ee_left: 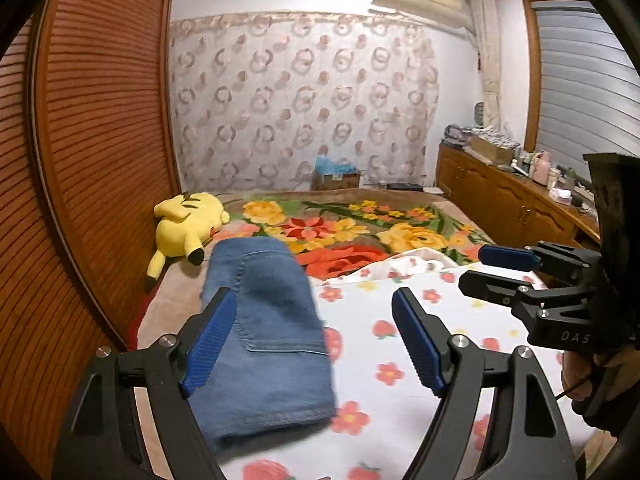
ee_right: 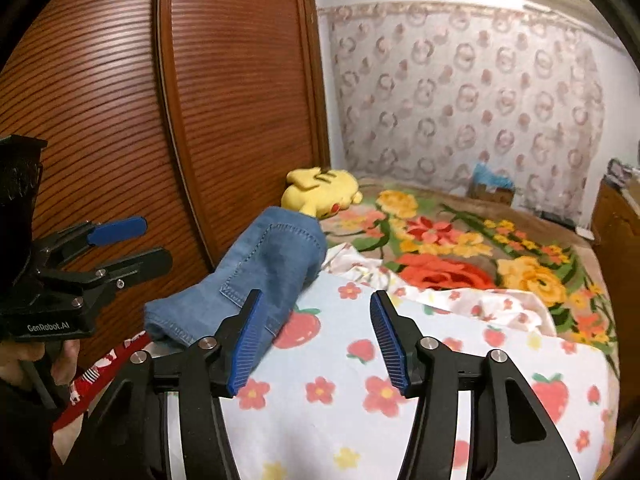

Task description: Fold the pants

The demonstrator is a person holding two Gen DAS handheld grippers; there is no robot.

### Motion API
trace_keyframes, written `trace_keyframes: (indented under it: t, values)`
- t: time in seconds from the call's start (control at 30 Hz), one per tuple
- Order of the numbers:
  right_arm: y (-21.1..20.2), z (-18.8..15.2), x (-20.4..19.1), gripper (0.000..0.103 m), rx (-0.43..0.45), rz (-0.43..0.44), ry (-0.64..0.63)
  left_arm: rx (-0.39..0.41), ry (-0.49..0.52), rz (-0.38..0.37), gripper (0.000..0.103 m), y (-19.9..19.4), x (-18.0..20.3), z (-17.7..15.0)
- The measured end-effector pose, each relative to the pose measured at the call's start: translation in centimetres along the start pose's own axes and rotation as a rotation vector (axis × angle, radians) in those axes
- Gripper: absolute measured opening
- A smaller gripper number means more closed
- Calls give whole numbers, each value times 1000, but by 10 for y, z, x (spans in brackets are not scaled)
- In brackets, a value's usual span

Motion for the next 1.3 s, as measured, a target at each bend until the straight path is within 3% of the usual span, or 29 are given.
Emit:
trace_keyframes:
  t: [0.3,0.53,0.73,0.93,1.3]
  values:
    - [-76,-34,-9,62,74,-97,15,40,-9,-38,80,-50,41,-14]
    - [-155,-70,-40,63,135,-187,44,51,13,-32,80,-83,68,-30]
    - [-195,-94,-68,63,163,-241,56,44,26,-24,80,-105,87,-46]
    - [-223,-101,-90,64,179,-275,57,57,34,-46,80,-128,103,-55]
    - [-234,-105,-111,64,177,-307,104,69,39,-55,80,-155,115,-67]
Point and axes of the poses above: each gripper's, at about its wrist camera, not at the fingertips, and y roughly the way its jaws point, x to its right, z to its top, the point moved 9 cm from there along y, roughly the way its jaws point, and after that the axes turned 11 degrees about z, right-handed, at the moved point
